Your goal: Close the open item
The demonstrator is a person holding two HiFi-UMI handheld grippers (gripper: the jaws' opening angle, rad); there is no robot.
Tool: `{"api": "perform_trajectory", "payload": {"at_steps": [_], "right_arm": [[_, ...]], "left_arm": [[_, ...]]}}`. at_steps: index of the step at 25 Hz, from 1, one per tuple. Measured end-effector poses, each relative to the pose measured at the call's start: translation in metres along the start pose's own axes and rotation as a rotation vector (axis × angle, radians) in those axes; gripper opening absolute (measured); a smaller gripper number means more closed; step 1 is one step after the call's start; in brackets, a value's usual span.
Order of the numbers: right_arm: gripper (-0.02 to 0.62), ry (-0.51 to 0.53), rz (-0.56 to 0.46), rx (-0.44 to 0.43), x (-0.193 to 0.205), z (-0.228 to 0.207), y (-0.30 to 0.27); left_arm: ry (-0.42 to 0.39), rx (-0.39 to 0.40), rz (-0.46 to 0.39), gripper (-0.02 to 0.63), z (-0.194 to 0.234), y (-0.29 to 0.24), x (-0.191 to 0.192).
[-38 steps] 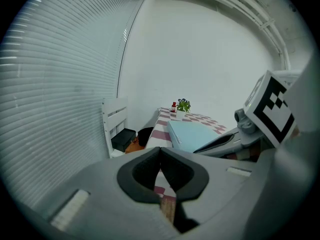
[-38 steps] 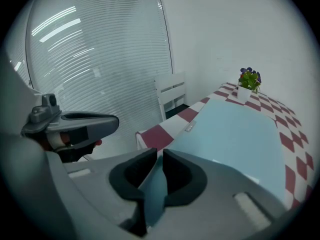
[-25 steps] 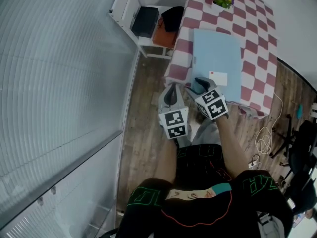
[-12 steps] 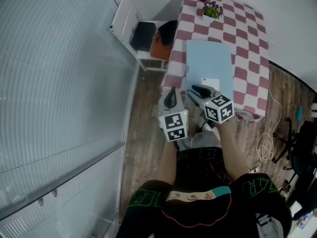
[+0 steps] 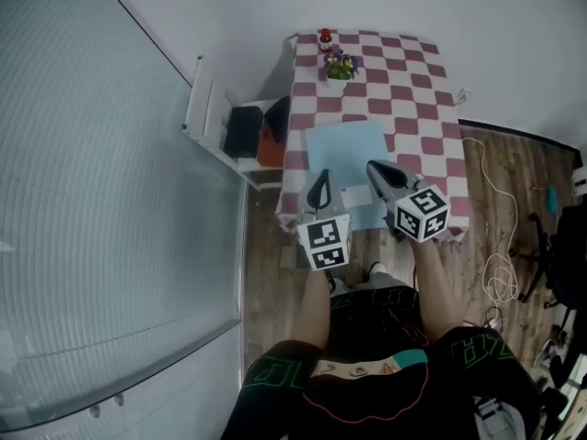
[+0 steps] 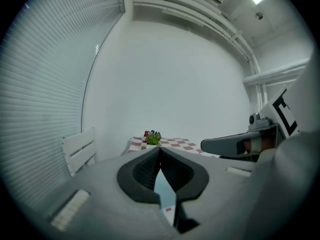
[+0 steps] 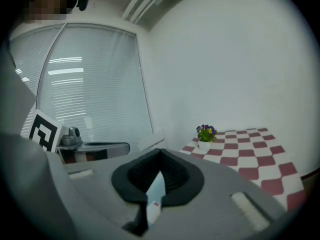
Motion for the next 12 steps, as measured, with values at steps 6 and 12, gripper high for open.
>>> {"api": "perform_trajectory", "payload": {"at_steps": [6,12], "right_arm": [[0.003,0.063,-0.079,0.184,-0.036,-0.053,0.048],[0.003,0.063,-0.162,0.343,-0.053,-0.097,0.103]], "left_arm": [[-0.055,0.109,-0.097,0.008,-0.044,-0.032,-0.056],[-0.132,0.166,-0.162,0.008,-0.090,-0.054,-0.096]]}}
Point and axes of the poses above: the fingertips, and each gripper's own axes: y backward along the fingers, z to its left, x out of its underside, the point moved 10 cm from there along y, backward along the fingers, and after that the axes turned 13 degrees about z, right-handed, at the moved point
